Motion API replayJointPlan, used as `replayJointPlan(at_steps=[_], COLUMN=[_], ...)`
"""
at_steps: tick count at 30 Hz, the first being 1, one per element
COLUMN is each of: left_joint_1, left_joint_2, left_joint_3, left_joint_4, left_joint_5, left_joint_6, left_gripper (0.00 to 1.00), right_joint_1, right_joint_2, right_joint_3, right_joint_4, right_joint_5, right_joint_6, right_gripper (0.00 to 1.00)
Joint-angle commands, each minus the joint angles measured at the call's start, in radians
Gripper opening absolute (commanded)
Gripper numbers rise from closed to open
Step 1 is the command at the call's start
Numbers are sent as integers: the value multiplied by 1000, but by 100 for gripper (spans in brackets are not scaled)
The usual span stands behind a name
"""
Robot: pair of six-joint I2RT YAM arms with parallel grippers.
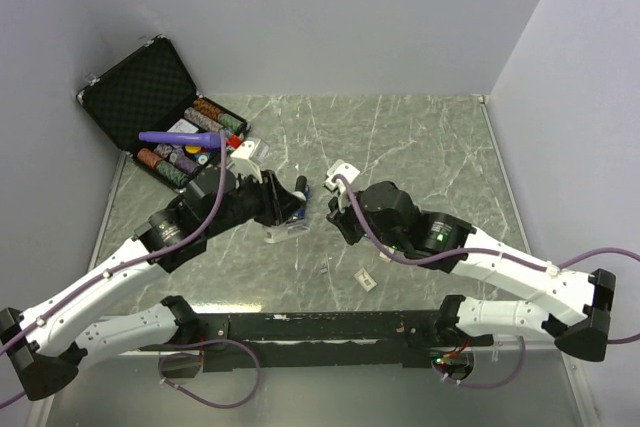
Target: Unload the staples from the stapler
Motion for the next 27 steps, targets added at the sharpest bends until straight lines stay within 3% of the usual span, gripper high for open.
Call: replayJointPlan(at_steps=[1,12,27], left_joint_1=[-2,-2,-3], left_joint_2=[-34,-51,-84], left_joint_3=[-17,-69,-96], left_joint_4=[123,263,323], left_joint_5=[-103,-218,-209], left_joint_6=[-8,-41,-131], left_gripper=[1,1,1], right_joint_1=[2,2,-33], right_joint_2=[-40,-12,82], right_joint_3=[-51,-149,-140], right_joint_4=[60,306,476], right_joint_5=[-62,-140,-88], right_joint_6=[143,376,422], right_gripper=[0,0,0])
